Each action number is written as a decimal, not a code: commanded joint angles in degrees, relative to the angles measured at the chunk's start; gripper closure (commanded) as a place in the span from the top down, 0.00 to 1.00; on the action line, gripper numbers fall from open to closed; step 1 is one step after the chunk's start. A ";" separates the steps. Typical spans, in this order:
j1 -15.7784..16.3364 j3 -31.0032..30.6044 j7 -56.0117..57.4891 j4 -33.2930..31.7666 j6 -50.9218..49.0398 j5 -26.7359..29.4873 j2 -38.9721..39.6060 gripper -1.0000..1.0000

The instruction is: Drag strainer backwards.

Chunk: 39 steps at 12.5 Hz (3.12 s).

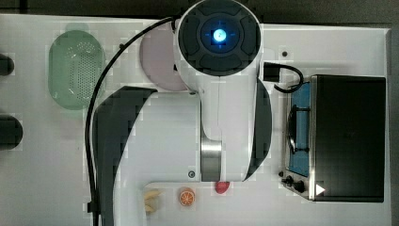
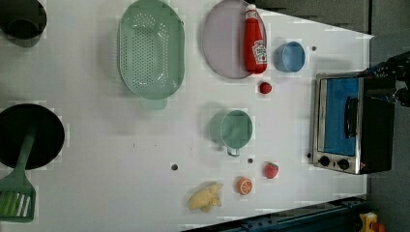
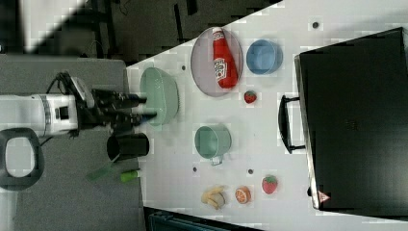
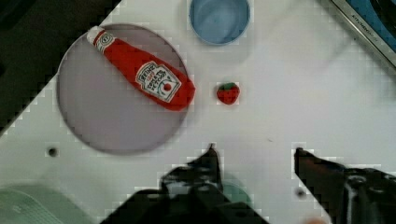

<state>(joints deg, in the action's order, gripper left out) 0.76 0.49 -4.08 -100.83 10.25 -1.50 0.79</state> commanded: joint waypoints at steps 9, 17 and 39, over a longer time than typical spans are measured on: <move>1.96 -8.55 -16.61 2.82 -2.45 1.25 -3.50 1.00; 9.18 -21.11 -55.27 9.02 10.50 1.12 19.48 1.00; 22.03 -12.93 -69.89 29.97 18.52 1.74 55.05 1.00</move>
<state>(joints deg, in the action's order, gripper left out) 22.26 -12.18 -72.01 -70.22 29.10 -0.23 58.47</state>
